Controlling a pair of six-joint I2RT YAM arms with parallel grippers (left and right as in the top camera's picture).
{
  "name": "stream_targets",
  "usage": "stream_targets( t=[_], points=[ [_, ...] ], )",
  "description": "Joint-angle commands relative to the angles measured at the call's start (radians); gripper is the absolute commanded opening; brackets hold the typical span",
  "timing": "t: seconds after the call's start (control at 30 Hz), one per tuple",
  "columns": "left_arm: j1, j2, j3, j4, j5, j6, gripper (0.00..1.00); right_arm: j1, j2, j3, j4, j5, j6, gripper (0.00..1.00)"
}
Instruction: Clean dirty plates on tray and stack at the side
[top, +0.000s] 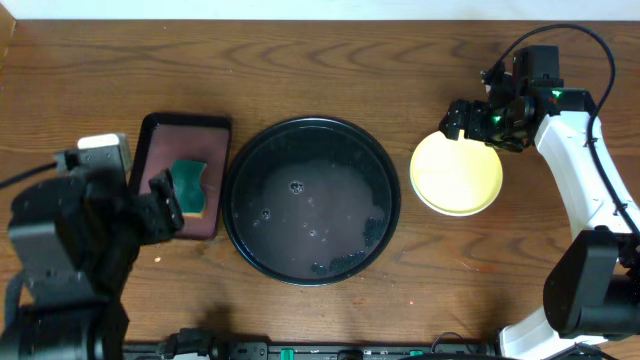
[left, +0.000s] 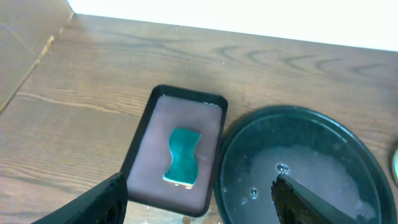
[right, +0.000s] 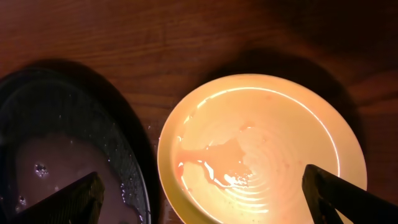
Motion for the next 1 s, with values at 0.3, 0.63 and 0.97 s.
stream_targets(
  t=[0.3, 0.63, 0.97],
  points=[
    [0.018, -0.211, -0.123, 0.067, 0.028, 0.007, 0.75, 0.003, -0.021, 0.015, 0.002, -0.007, 0.010, 0.99],
    [0.017, -0.491, -0.529, 0.385, 0.029, 0.056, 0.75, 0.003, -0.021, 0.015, 0.002, -0.007, 0.010, 0.99],
    [0.017, -0.669, -0.913, 0.758, 0.029, 0.060, 0.75, 0.003, -0.021, 0.015, 0.002, -0.007, 0.010, 0.99]
  ],
)
